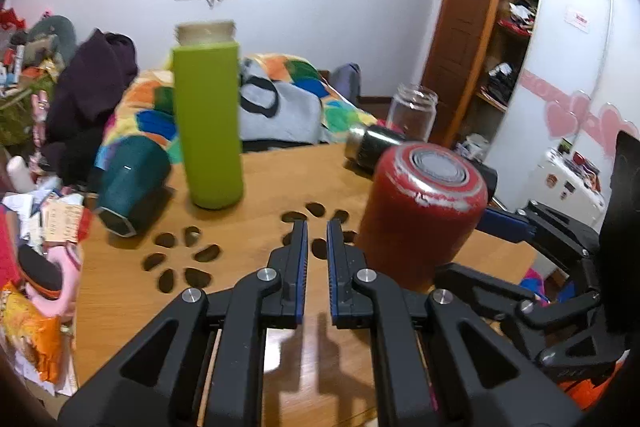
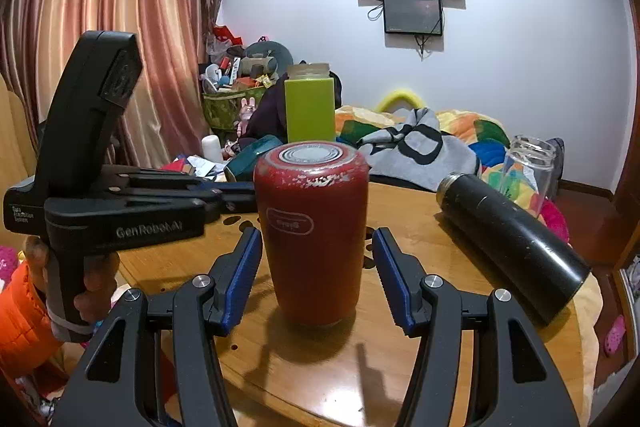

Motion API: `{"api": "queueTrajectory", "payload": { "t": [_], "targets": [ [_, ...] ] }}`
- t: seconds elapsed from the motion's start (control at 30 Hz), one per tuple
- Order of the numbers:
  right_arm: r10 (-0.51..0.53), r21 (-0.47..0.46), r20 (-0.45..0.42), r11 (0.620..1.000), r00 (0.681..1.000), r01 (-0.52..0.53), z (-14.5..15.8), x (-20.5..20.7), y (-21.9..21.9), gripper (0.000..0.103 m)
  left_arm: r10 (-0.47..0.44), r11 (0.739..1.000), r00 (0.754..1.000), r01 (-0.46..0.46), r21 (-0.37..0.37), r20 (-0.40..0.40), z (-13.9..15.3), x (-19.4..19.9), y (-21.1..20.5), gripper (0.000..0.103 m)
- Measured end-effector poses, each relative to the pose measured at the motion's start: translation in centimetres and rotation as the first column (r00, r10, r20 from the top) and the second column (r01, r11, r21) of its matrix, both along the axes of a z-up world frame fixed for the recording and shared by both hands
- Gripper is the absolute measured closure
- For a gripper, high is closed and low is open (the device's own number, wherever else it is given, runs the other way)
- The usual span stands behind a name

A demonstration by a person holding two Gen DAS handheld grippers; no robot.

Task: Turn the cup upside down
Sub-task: 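Rotate the red cup rim-down and set it on the table, then open the left gripper and pull it back from the cup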

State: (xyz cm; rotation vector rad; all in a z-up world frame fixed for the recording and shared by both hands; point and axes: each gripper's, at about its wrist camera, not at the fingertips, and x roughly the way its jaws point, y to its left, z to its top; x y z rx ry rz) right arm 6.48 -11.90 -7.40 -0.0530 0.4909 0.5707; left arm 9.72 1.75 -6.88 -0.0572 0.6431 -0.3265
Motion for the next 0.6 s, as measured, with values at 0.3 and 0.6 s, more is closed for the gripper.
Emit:
{"api": "queueTrajectory", "payload": {
  "t": [0.3, 0.6],
  "targets": [
    [-0.072, 0.064, 0.042, 0.996, 0.997, 0.069, 3.3, -0.9, -2.6, 0.016, 0.083, 0.997, 0.984, -0.083, -0.001, 0.155, 3.7, -4.0, 0.1, 0.049],
    [-0.154, 0.08, 0.12, 0.986, 0.981, 0.145, 5.7, -2.6, -4.4, 0.0, 0.149, 0.988, 0.954, -0.155, 0.005, 0.261, 5.2, -7.1, -1.0, 0.005]
  ]
}}
